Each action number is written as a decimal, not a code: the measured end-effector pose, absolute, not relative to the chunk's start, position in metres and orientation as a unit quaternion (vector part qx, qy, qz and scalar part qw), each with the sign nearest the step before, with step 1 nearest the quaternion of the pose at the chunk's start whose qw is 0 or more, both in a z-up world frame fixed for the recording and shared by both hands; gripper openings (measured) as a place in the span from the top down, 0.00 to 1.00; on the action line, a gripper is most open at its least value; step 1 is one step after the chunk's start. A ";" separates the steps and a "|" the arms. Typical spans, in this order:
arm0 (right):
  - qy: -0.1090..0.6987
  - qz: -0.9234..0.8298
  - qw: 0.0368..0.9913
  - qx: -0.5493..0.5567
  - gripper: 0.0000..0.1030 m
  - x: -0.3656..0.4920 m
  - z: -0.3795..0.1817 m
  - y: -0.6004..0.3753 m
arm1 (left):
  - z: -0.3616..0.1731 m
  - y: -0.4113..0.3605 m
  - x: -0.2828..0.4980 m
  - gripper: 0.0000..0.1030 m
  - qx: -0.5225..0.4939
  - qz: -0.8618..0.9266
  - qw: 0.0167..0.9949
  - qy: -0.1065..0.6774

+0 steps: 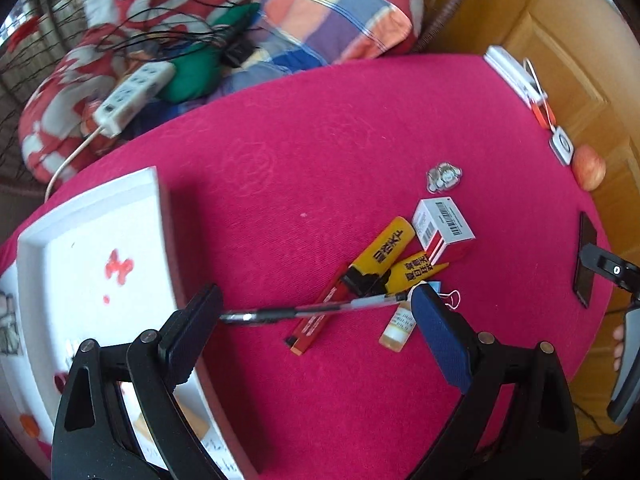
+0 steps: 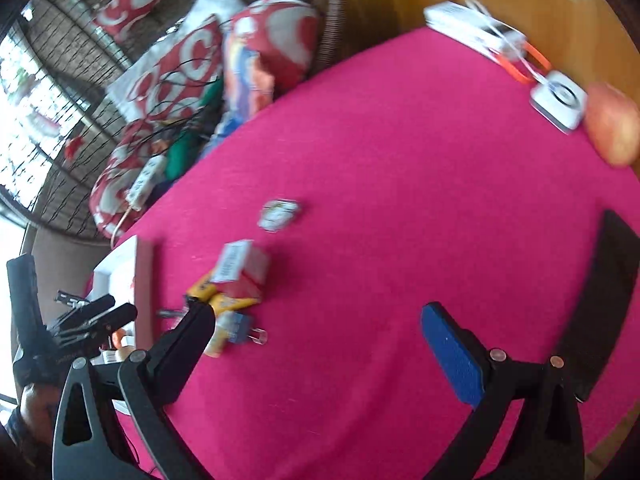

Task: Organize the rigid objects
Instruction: 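Move both tools back to the pile and grasp the yellow lighter with the left tool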

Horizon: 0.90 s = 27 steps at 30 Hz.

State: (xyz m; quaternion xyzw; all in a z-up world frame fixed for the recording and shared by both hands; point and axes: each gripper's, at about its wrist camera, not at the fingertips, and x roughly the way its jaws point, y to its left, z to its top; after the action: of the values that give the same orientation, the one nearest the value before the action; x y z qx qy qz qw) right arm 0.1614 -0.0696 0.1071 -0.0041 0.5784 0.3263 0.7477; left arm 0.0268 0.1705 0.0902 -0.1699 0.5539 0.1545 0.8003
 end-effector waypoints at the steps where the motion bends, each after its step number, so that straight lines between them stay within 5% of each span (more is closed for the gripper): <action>1: 0.581 0.324 0.746 -0.003 0.00 0.162 0.106 -0.075 | 0.086 0.168 0.037 0.07 -0.155 0.144 0.800 0.561; 7: 0.603 0.313 0.734 0.002 0.00 0.171 0.093 -0.102 | 0.061 0.156 0.078 0.09 -0.063 0.108 0.786 0.606; 11: 0.605 0.313 0.732 0.005 0.00 0.176 0.092 -0.113 | 0.045 0.149 0.093 0.33 -0.033 0.078 0.773 0.629; 22: 0.620 0.309 0.721 0.009 0.00 0.174 0.085 -0.123 | 0.018 0.140 0.118 0.39 0.043 0.032 0.750 0.659; 27: 0.619 0.316 0.719 0.002 0.00 0.173 0.086 -0.115 | 0.019 0.142 0.119 0.78 0.005 -0.005 0.750 0.661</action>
State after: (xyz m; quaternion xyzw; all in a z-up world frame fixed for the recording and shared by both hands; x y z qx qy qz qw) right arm 0.1731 -0.1154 0.0864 0.0021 0.6190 0.3162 0.7189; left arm 0.1186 0.1420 0.0192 0.0045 0.6614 -0.0054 0.7500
